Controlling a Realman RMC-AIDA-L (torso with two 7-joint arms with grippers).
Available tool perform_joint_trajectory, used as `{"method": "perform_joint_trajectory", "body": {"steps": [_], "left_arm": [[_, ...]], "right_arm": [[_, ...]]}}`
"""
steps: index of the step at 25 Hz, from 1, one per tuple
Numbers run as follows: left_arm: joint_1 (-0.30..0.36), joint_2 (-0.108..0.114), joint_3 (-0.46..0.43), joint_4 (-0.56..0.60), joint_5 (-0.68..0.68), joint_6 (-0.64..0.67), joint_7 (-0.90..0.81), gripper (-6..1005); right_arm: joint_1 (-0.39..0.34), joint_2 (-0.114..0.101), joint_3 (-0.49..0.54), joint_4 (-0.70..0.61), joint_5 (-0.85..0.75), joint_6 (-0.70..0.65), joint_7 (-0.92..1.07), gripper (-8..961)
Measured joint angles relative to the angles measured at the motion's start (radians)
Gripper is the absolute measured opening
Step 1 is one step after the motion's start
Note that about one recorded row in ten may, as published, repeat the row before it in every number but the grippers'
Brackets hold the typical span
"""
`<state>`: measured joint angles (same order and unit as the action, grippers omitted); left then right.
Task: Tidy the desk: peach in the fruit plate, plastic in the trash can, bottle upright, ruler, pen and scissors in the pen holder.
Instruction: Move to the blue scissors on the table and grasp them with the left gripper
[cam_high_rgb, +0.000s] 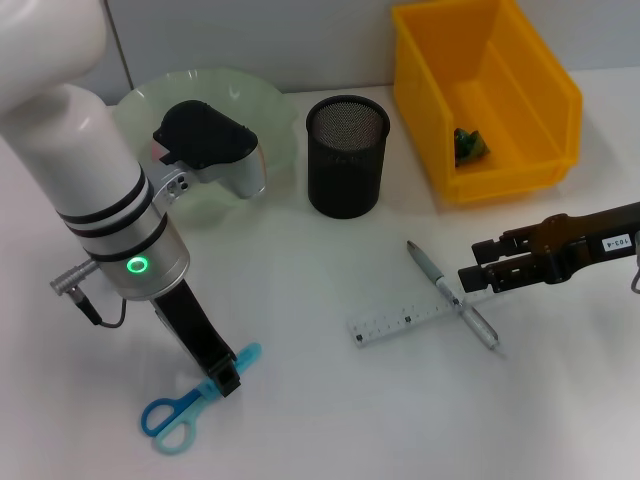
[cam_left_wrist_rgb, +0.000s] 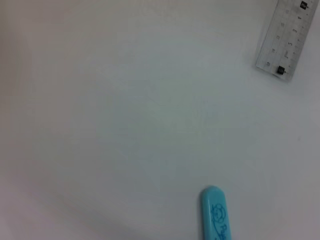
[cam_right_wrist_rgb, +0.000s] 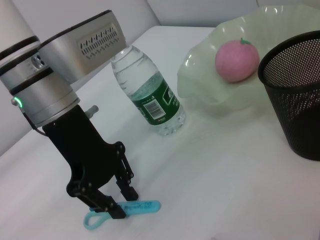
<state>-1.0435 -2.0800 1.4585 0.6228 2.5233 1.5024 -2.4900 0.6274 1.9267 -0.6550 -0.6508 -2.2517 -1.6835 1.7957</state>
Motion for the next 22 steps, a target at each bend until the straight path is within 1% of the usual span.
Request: {"method": "perform_joint_trajectory", "body": {"steps": [22], "left_arm": [[0.004,0.0,0.009,0.0,0.0,0.001,0.0,349]], "right_arm": [[-0.001,0.0,-0.003,-0.001,0.0,-0.002,0.001,725]]}}
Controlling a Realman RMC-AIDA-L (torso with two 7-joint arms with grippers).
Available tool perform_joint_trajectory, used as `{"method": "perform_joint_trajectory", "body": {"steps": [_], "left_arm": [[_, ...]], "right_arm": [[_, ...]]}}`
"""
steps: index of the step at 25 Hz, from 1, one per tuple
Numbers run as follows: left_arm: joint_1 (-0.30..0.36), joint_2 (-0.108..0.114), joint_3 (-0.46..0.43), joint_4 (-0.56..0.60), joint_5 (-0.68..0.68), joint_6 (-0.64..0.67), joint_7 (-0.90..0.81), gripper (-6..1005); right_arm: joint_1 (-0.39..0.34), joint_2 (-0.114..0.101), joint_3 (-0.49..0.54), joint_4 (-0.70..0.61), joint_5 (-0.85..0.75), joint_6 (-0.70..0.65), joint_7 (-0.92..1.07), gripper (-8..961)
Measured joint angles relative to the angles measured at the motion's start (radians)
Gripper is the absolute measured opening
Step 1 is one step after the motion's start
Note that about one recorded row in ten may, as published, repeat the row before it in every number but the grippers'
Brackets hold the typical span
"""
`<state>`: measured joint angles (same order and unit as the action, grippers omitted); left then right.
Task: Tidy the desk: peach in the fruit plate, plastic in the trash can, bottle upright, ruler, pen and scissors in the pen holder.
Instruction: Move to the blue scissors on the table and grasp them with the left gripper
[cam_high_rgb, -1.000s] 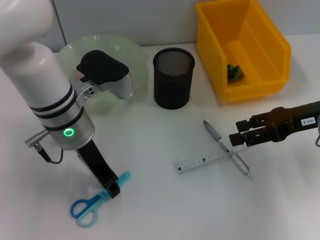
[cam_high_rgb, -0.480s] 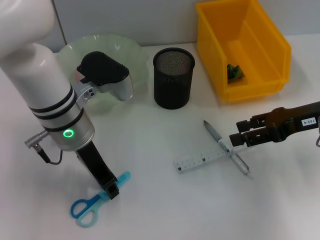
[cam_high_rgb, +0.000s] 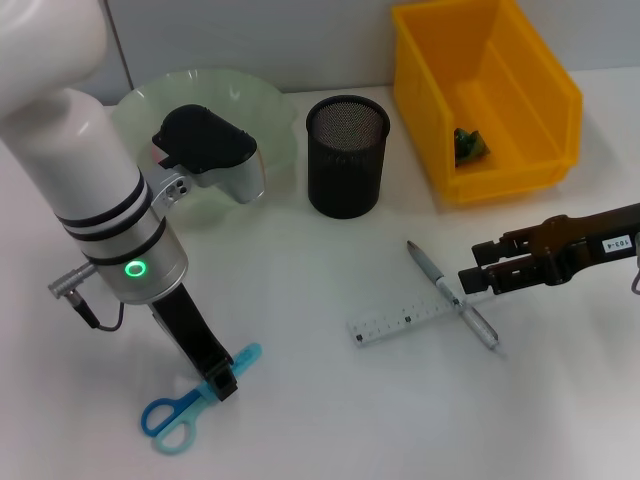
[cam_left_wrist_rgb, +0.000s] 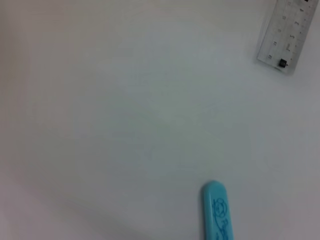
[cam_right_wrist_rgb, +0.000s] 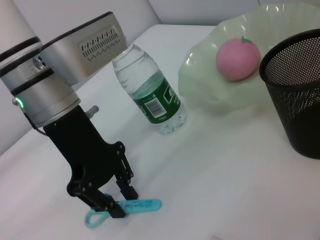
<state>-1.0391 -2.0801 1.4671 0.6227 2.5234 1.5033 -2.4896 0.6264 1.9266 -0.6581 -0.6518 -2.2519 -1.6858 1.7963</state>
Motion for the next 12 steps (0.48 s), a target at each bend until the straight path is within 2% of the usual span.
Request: {"method": "perform_joint_trajectory", "body": {"steps": [12], "left_arm": [[0.001,0.0,0.0,0.0,0.0,0.0,0.01,349]], "right_arm": [[-0.003,0.0,0.003,0.0,0.0,0.0,0.0,725]]}}
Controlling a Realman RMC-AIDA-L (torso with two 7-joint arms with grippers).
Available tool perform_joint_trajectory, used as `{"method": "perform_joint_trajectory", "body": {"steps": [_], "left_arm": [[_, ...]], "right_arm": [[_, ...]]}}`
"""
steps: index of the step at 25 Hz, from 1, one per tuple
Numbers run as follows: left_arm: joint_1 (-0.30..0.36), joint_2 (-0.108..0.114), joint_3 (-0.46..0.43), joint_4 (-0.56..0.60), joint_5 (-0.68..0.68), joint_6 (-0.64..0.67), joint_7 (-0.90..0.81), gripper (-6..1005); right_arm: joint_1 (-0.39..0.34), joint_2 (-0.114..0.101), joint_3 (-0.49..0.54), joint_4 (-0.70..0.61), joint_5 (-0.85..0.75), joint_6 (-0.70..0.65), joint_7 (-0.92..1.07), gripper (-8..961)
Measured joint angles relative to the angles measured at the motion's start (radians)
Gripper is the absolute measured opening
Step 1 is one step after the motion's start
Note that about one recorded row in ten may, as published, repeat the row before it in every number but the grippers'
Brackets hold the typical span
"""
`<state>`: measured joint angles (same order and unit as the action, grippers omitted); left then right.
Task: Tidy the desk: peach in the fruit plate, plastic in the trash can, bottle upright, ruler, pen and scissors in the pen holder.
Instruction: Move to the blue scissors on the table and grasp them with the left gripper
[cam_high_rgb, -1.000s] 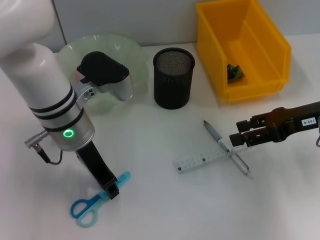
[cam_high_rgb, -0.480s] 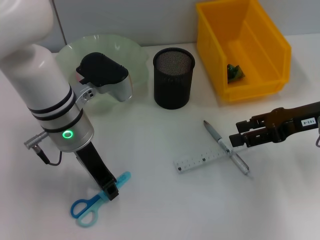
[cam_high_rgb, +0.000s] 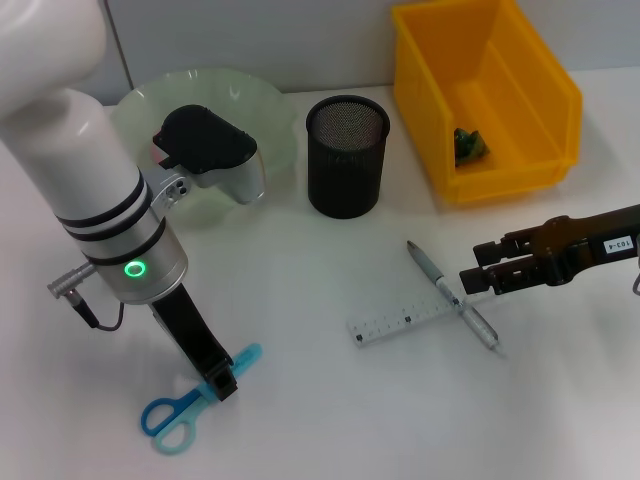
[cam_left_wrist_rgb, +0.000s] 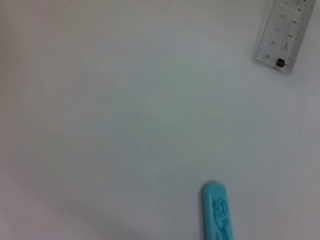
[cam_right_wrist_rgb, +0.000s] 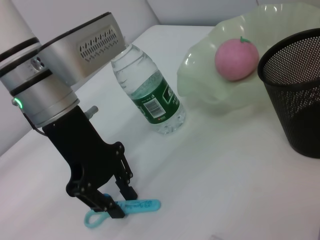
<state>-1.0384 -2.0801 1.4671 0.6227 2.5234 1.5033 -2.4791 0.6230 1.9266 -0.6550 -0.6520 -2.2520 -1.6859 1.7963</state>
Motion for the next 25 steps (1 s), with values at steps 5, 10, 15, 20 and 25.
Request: {"method": "perform_joint_trajectory", "body": {"steps": [5,10,15,20,25], "left_arm": [[0.002,0.0,0.001,0.0,0.0,-0.001,0.0,350],[0.003,0.0,0.001,0.0,0.0,-0.002,0.001,350],[0.005,0.0,0.001,0.0,0.001,-0.003,0.01,352],[0.008,0.0,0.0,0.0,0.0,-0.003,0.017,353],[0.008,0.001,-0.005,0.0,0.0,0.0,0.024,354]], "right_arm": [[-0.002,0.0,0.0,0.002,0.0,0.0,0.0,725],[-0.002,0.0,0.0,0.003,0.0,0.0,0.0,725],[-0.002,0.0,0.0,0.003,0.0,0.0,0.001,725],[-0.001,0.0,0.0,0.001,0.0,-0.001,0.005,725],[0.001,0.0,0.0,-0.001,0.0,-0.011,0.007,725]]}}
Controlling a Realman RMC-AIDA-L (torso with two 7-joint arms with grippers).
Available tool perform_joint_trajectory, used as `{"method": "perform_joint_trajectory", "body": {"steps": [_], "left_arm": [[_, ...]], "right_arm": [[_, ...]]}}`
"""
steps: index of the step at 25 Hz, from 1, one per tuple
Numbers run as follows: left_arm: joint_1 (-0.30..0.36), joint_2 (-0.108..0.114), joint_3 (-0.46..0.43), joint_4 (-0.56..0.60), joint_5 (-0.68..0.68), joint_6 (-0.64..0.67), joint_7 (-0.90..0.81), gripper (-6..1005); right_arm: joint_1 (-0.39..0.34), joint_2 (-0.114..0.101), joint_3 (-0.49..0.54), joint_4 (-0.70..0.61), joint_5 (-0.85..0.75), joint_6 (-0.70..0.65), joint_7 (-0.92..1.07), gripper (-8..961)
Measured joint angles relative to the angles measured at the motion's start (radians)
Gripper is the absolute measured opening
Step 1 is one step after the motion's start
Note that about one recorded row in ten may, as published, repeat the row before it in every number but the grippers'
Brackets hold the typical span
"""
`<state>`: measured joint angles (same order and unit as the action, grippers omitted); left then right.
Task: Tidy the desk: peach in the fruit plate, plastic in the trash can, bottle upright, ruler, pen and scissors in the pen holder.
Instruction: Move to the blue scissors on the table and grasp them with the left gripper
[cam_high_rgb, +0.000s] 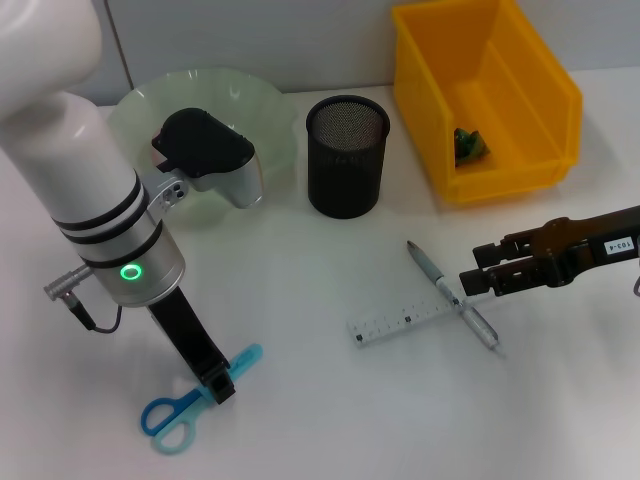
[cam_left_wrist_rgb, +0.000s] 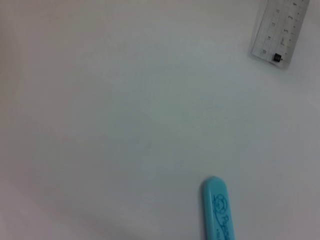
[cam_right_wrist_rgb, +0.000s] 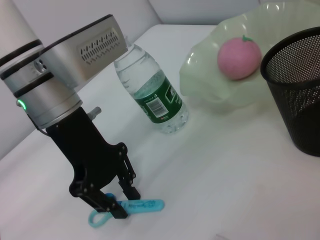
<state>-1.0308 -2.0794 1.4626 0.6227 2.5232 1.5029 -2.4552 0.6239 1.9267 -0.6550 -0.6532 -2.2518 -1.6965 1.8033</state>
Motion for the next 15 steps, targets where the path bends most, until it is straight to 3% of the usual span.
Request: {"method": "perform_joint_trajectory", "body": {"steps": [15], "left_arm": [[0.0,0.001,0.003,0.0,0.0,0.003,0.014,386]], "right_arm": [[0.005,0.0,0.002,-0.001,0.002,0.0,0.001,725]]}}
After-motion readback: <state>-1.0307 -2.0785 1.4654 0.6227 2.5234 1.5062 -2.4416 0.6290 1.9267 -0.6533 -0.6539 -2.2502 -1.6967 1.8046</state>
